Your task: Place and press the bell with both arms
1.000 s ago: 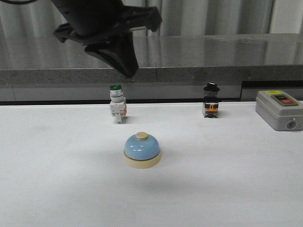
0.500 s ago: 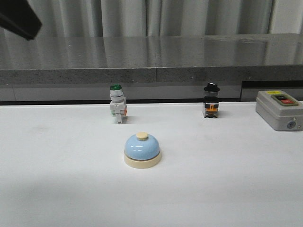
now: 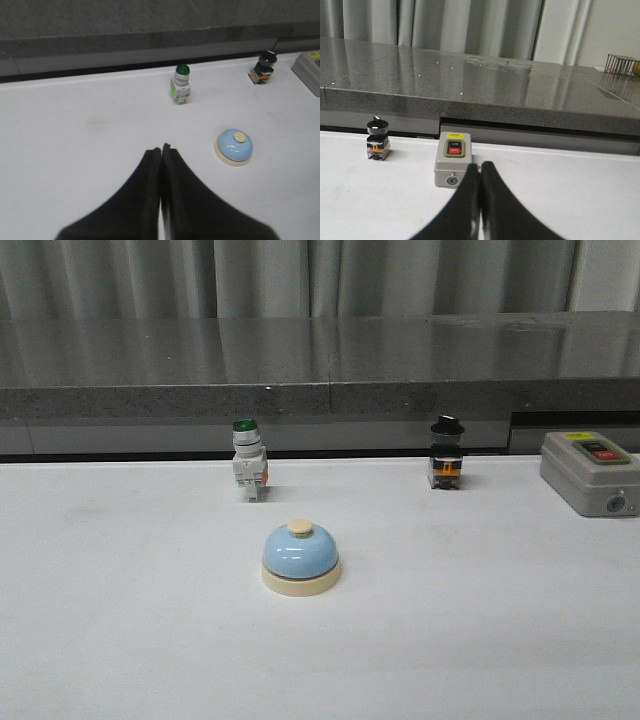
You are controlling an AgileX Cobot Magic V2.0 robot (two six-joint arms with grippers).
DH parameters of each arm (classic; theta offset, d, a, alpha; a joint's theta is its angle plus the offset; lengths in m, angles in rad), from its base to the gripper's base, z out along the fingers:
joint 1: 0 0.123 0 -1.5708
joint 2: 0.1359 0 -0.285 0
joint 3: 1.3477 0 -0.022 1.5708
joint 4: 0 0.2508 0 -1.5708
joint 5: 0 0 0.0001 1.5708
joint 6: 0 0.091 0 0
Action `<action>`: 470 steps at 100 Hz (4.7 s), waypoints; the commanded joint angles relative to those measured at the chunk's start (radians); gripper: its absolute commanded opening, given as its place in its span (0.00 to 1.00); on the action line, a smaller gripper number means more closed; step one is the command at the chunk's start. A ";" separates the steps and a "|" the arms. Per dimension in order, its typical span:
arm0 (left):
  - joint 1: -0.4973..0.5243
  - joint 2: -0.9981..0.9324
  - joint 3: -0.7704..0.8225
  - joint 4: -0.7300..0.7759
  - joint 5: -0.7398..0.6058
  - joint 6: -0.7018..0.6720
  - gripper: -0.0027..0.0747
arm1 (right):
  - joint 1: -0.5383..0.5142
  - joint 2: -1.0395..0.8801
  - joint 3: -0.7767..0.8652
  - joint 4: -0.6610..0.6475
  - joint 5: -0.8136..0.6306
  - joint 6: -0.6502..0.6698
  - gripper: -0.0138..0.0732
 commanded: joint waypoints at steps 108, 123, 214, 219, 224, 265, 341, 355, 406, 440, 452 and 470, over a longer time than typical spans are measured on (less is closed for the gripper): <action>0.330 -0.556 0.583 0.127 -0.603 -0.073 0.01 | -0.002 -0.014 -0.015 -0.006 -0.084 -0.004 0.09; 0.328 -0.594 0.678 0.120 -0.635 -0.073 0.01 | -0.002 -0.014 -0.015 -0.006 -0.084 -0.004 0.09; 0.328 -0.623 0.695 0.115 -0.573 -0.072 0.01 | -0.002 -0.013 -0.015 -0.006 -0.083 -0.004 0.09; 0.328 -0.623 0.695 0.115 -0.573 -0.072 0.01 | -0.002 -0.013 -0.015 -0.006 -0.083 -0.004 0.09; 0.328 -0.623 0.695 0.115 -0.573 -0.072 0.01 | -0.002 -0.013 -0.015 -0.006 -0.083 -0.004 0.09; 0.328 -0.623 0.695 0.115 -0.573 -0.072 0.01 | -0.003 -0.011 -0.055 -0.013 -0.060 -0.004 0.09; 0.328 -0.623 0.695 0.115 -0.573 -0.072 0.01 | 0.080 0.642 -0.694 -0.027 0.236 -0.004 0.09; 0.328 -0.623 0.695 0.115 -0.573 -0.072 0.01 | 0.175 0.801 -0.839 0.014 0.409 -0.004 0.09; 0.328 -0.623 0.695 0.115 -0.573 -0.072 0.01 | 0.523 1.422 -1.281 0.176 0.794 -0.004 0.09; 0.328 -0.623 0.695 0.115 -0.573 -0.072 0.01 | 0.659 1.739 -1.500 0.179 0.855 -0.004 0.09; 0.328 -0.623 0.695 0.115 -0.573 -0.072 0.01 | 0.680 1.836 -1.574 0.179 0.894 -0.004 0.09; 0.328 -0.623 0.695 0.115 -0.573 -0.072 0.01 | 0.693 1.949 -1.670 0.179 0.947 -0.004 0.09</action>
